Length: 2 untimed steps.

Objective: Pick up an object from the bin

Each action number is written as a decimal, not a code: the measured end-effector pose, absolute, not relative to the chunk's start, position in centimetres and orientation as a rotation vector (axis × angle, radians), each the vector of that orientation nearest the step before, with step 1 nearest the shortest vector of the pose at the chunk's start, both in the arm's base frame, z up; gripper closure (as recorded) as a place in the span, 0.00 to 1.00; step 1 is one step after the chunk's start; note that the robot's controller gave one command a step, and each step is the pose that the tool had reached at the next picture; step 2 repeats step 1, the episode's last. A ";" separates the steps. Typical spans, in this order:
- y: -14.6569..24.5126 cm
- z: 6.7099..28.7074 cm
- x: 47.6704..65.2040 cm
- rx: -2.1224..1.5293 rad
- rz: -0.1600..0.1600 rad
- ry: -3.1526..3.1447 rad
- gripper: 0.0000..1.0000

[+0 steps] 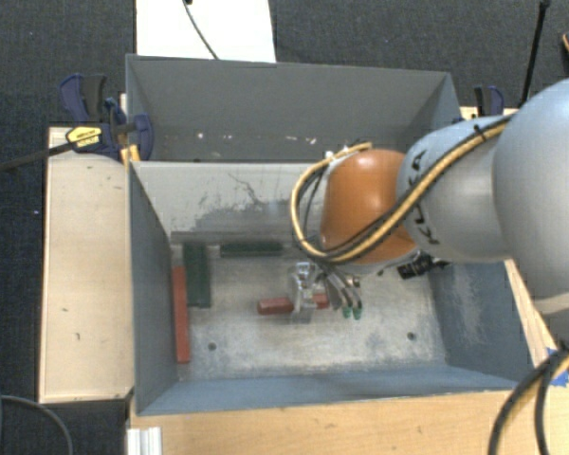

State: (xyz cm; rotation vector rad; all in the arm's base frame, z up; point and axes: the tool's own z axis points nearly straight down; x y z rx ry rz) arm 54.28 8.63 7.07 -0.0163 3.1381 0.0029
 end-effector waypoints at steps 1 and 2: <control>6.1 22.1 58.8 -0.023 0.001 3.128 1.00; 6.1 22.1 58.8 -0.023 0.001 3.128 1.00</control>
Offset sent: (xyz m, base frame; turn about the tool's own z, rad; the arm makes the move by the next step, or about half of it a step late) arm 0.0419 -0.0243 0.1440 -0.0077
